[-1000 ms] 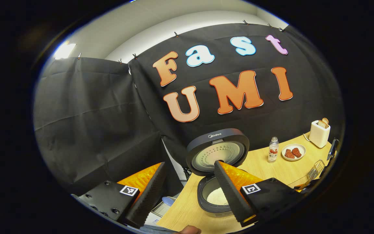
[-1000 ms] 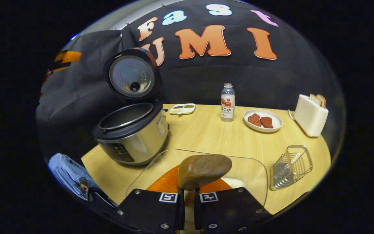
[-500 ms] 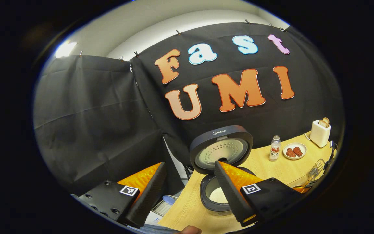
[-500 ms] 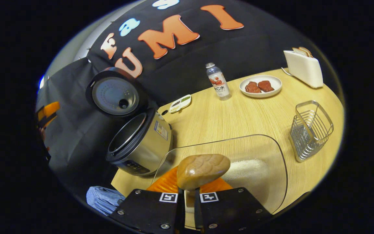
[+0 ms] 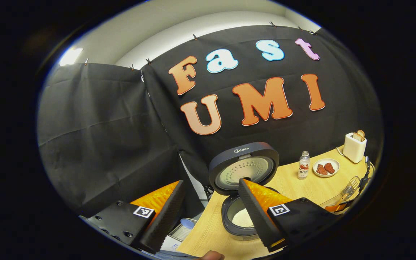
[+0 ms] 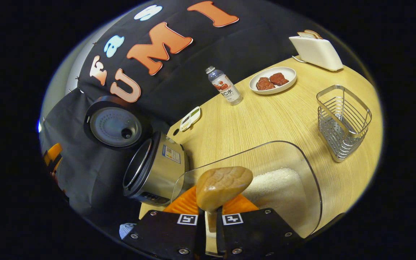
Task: Close the left gripper, press the button to open the rice cooker; take a wooden spoon from the chopstick holder with the right hand, scoop a spoonful of rice and pour it into the rice cooker, then put the wooden spoon back into the chopstick holder.
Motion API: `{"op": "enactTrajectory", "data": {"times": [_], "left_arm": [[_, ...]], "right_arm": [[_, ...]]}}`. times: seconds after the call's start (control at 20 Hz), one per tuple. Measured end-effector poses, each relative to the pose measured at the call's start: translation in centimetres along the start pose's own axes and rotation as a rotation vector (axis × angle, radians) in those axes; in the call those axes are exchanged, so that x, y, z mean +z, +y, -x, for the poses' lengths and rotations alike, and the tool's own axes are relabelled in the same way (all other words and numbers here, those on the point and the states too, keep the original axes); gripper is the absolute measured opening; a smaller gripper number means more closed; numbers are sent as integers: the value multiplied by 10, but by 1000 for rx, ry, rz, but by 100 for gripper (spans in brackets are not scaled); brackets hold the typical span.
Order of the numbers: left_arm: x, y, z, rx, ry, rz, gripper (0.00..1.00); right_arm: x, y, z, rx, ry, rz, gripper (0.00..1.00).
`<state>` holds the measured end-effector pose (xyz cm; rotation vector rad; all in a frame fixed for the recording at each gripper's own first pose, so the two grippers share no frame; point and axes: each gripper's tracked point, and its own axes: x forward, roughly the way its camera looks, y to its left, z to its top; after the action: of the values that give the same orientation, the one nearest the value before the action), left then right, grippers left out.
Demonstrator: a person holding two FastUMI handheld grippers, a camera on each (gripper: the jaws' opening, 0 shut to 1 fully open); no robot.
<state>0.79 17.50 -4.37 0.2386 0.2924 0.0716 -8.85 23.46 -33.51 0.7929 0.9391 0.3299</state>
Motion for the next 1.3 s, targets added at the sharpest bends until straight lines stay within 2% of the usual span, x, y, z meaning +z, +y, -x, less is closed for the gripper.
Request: {"op": "enactTrajectory", "data": {"times": [0.45,0.7,1.0,1.3], "left_arm": [[2,-7,2,-11,0,6,100],[3,-12,1,-12,-4,19,100],[5,-21,0,-19,-11,35,100],[5,-25,0,-11,-19,68,100]], "right_arm": [[6,-5,7,79,26,-197,11],[17,-4,18,141,28,-265,11],[43,-17,40,161,-1,-329,11],[87,1,66,256,-59,-428,10]]}}
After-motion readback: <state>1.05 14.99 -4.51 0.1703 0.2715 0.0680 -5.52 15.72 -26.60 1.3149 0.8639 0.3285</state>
